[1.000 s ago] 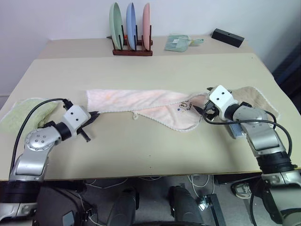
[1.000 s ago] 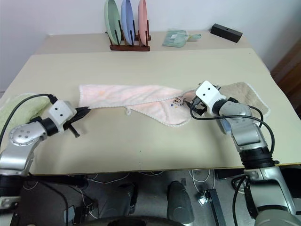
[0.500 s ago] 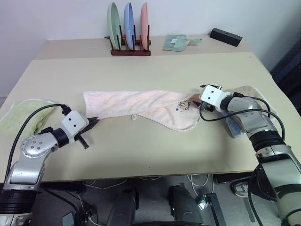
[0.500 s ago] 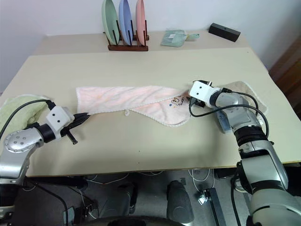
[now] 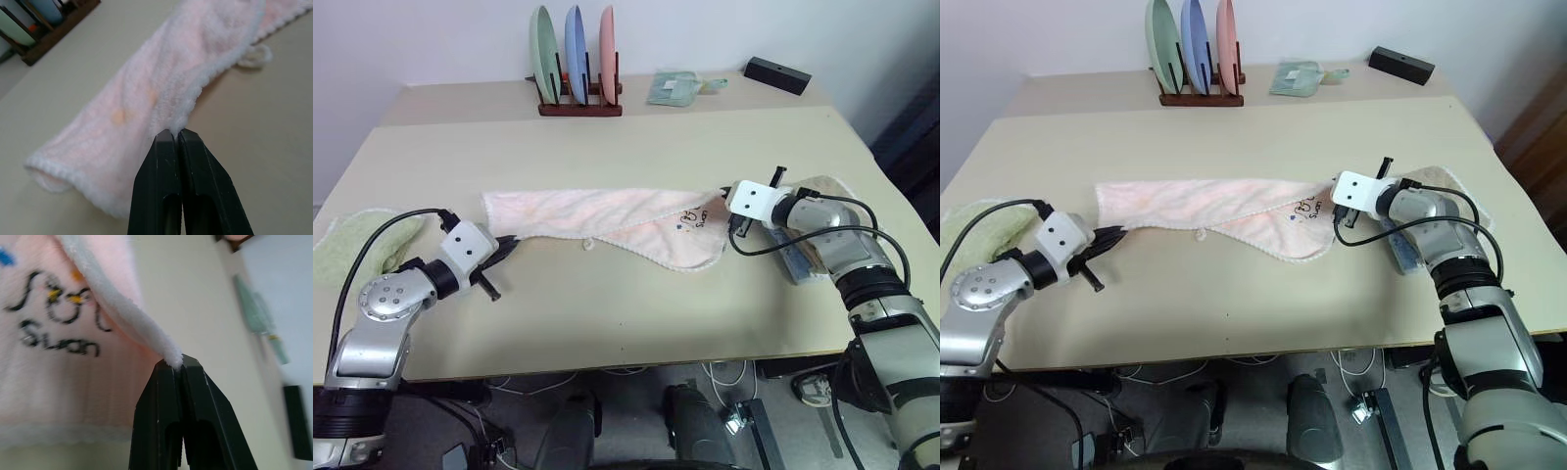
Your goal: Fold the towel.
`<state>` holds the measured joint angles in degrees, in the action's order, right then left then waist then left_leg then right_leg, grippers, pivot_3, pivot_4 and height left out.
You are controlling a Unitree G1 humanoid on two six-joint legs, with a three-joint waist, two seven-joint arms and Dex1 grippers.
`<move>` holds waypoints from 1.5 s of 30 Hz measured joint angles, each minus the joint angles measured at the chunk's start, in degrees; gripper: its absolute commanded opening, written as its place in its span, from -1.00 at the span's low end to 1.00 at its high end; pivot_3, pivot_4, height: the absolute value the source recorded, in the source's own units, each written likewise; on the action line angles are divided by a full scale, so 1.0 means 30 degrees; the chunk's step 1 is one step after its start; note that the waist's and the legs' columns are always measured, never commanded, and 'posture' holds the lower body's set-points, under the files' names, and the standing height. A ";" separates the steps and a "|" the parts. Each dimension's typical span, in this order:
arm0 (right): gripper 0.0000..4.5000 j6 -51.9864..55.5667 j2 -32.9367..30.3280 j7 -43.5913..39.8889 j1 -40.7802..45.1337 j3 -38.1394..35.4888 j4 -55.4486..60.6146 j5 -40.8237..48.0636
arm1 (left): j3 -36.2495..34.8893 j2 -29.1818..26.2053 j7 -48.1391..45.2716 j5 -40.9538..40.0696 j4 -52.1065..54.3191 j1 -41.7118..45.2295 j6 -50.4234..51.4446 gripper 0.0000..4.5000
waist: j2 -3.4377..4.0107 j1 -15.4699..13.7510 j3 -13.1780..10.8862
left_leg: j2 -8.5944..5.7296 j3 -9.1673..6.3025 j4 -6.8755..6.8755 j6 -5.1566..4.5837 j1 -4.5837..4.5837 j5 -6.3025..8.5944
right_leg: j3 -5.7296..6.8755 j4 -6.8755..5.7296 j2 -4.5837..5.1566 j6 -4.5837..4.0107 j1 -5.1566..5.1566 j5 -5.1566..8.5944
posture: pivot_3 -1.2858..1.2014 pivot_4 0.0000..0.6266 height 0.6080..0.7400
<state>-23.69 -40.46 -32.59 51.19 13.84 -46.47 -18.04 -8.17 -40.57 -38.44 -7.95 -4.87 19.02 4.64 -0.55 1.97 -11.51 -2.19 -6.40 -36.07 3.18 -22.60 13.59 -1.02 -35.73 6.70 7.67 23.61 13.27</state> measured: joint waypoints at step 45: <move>-0.99 1.2186 -0.4566 -0.9126 -0.7411 -0.3389 1.6205 0.8747 | -0.2636 -0.4342 -0.6246 -0.4567 0.0542 -0.2542 0.4162 -1.00 | -0.0053 0.0051 -0.0011 | 0.0028 0.0111 -0.0019 -0.0050 0.0037 0.0035 | -0.0024 -0.0096 0.0024 0.0010 0.0050 -0.0003 | 0.03 -0.52 1.00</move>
<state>12.87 -54.16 -59.97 28.96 3.67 2.14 8.20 -16.08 -53.59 -57.18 -21.65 -3.24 11.39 17.12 -0.71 2.12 -11.55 -2.11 -6.06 -36.12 3.03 -22.49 13.69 -1.09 -36.02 6.77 7.70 23.76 13.26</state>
